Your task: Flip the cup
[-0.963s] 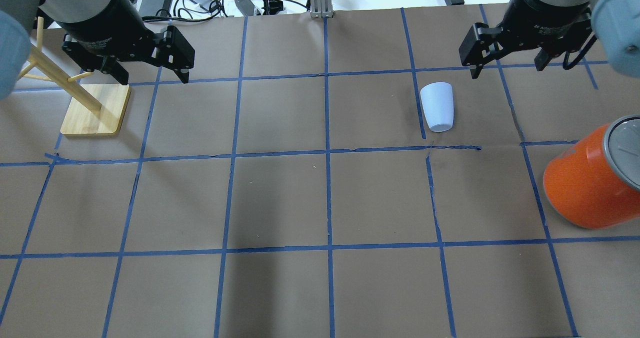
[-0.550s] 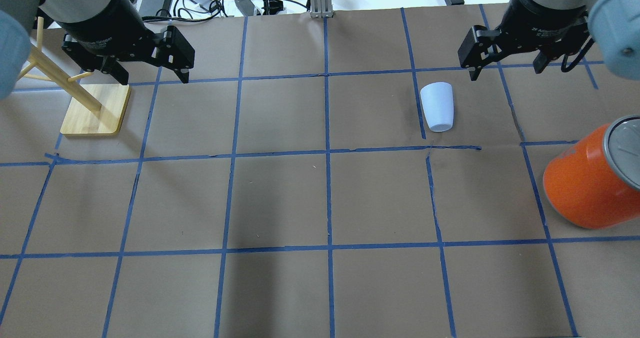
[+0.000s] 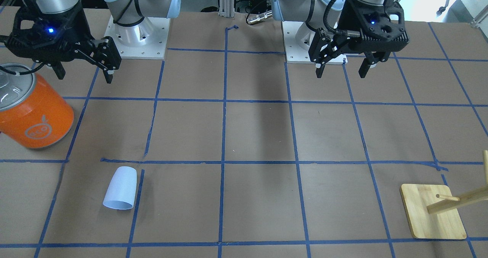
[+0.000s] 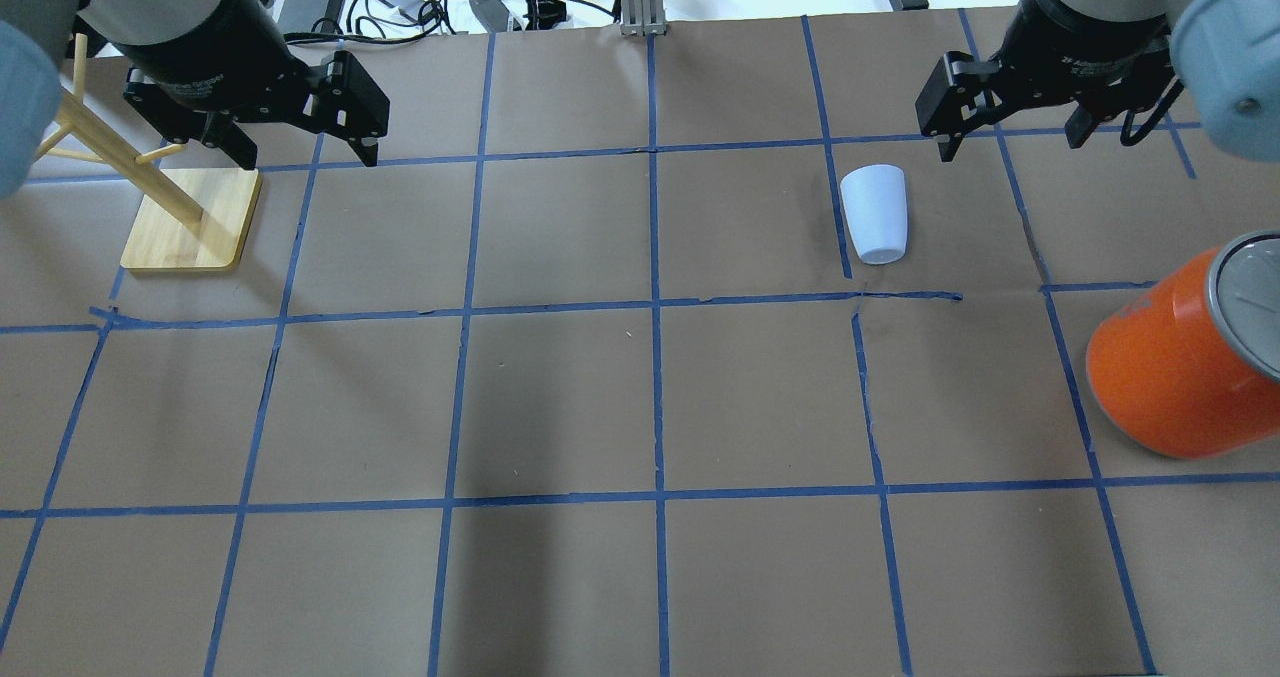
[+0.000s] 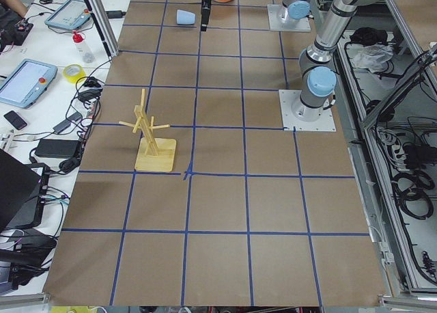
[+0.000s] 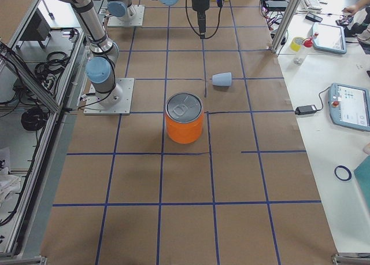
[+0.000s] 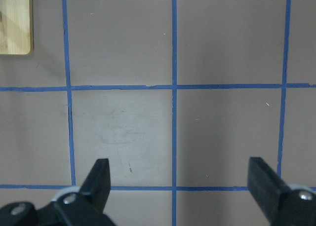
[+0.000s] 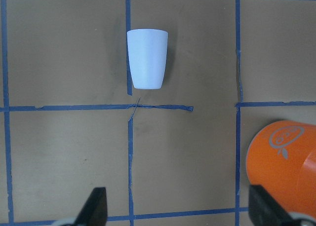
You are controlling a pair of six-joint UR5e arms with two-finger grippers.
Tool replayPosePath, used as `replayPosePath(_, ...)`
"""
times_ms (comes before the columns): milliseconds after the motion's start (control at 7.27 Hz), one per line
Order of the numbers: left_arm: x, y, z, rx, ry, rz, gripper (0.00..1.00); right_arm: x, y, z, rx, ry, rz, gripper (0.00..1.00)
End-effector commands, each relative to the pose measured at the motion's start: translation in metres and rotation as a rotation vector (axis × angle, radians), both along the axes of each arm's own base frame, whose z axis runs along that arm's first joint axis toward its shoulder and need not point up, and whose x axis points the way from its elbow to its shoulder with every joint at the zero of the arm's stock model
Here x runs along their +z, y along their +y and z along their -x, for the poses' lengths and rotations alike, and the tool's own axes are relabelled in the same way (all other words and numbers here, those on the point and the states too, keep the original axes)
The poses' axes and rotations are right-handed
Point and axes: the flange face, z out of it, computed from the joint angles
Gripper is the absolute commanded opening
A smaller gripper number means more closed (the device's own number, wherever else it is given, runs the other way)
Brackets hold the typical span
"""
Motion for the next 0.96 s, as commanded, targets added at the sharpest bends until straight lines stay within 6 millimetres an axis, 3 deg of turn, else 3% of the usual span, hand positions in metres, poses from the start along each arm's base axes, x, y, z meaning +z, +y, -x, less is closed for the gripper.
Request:
replayPosePath(0,0.0,0.0,0.0,0.0,0.0,0.001,1.0,0.0,-0.001,0.0,-0.001,-0.003,0.004,1.0)
replayPosePath(413,0.0,0.0,0.0,0.0,0.0,-0.001,1.0,-0.001,-0.009,-0.003,-0.006,-0.021,0.047,1.0)
replayPosePath(550,0.0,0.0,0.0,0.0,0.0,-0.001,1.0,-0.025,-0.033,-0.003,-0.018,-0.028,0.039,1.0)
replayPosePath(825,0.0,0.0,0.0,0.0,0.0,-0.001,1.0,-0.037,-0.047,-0.001,-0.019,-0.009,0.06,1.0)
